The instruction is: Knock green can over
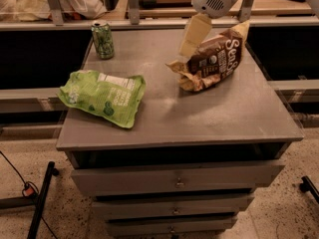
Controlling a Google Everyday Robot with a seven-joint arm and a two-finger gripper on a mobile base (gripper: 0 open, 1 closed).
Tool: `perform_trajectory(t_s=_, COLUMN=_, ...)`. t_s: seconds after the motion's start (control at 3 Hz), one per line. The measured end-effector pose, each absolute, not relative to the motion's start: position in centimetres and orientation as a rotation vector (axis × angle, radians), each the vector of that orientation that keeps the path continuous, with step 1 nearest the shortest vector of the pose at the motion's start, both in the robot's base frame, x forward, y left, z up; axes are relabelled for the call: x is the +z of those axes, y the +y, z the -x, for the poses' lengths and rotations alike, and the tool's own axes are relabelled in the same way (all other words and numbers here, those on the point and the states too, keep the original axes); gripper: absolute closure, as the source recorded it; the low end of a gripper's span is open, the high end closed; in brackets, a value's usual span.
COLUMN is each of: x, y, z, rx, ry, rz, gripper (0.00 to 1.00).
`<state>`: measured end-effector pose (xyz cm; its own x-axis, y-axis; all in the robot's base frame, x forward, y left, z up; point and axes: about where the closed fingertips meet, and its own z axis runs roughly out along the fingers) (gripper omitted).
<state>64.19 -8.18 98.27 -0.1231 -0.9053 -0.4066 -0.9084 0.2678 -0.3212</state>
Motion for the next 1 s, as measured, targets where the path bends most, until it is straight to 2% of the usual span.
perform_trajectory(t_s=1.0, x=96.9, y=-0.5, z=-75.9, rx=0.143, ry=1.944, rz=1.371, gripper=0.0)
